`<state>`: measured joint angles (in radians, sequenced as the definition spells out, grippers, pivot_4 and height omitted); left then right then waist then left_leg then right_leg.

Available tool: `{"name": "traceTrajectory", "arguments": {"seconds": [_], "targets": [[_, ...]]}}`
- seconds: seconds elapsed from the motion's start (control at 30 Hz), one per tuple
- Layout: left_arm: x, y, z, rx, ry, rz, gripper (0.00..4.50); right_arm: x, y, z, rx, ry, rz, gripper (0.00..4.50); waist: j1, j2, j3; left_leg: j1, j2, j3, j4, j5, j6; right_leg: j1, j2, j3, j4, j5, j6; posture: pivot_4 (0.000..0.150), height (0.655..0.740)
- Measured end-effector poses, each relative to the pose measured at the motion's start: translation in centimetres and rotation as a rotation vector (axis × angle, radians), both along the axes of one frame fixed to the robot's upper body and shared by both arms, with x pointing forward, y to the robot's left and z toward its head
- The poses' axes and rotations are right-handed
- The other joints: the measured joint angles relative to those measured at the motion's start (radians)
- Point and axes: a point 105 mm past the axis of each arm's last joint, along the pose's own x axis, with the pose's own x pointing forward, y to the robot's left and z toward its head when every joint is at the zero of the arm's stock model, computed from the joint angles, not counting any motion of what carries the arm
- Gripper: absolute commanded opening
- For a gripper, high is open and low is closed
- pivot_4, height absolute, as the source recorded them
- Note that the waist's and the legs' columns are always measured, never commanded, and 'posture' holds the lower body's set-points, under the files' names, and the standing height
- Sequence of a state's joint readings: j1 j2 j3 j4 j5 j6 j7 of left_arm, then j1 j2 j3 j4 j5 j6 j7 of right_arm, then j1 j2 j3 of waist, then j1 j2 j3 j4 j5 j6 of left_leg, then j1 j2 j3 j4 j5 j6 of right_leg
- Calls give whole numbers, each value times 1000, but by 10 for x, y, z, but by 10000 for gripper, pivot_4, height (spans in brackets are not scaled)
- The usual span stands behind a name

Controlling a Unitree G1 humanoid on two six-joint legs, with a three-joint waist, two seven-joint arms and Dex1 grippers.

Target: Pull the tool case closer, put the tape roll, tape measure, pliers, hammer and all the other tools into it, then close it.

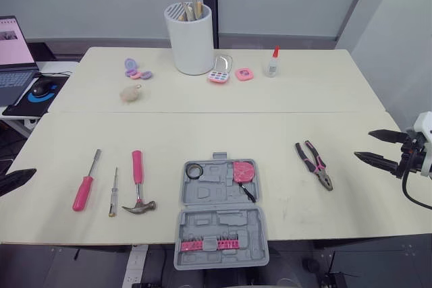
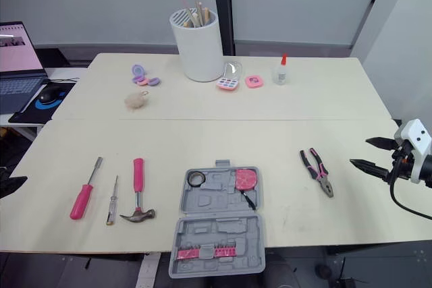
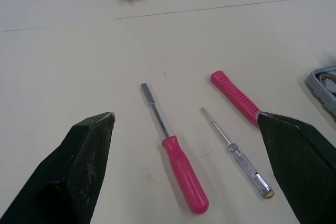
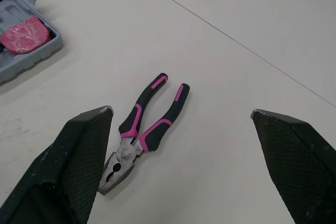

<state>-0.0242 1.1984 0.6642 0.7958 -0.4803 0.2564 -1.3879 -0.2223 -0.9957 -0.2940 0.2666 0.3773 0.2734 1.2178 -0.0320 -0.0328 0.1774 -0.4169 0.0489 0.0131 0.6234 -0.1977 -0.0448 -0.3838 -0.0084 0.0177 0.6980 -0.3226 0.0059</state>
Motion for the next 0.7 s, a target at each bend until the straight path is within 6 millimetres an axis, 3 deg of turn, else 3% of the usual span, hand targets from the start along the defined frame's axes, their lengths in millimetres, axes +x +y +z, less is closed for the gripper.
{"name": "traceTrajectory", "arguments": {"seconds": [0.27, 0.7], "targets": [[-3, -1, -9, 1, 25, 0, 45000, -2, 3, -3, -12, 15, -4, 44833, 1, 0, 0, 0, 0, 0, 0, 0, 0, 0, 0, 0, 0, 1, -1, 1500, 7400], [0, -1, -5, 22, 3, 7, 45000, -7, -3, -13, -31, 35, -23, 44833, 1, 0, 0, 0, 0, 0, 0, 0, 0, 0, 0, 0, 0, 1, -1, 1500, 7400]]}}
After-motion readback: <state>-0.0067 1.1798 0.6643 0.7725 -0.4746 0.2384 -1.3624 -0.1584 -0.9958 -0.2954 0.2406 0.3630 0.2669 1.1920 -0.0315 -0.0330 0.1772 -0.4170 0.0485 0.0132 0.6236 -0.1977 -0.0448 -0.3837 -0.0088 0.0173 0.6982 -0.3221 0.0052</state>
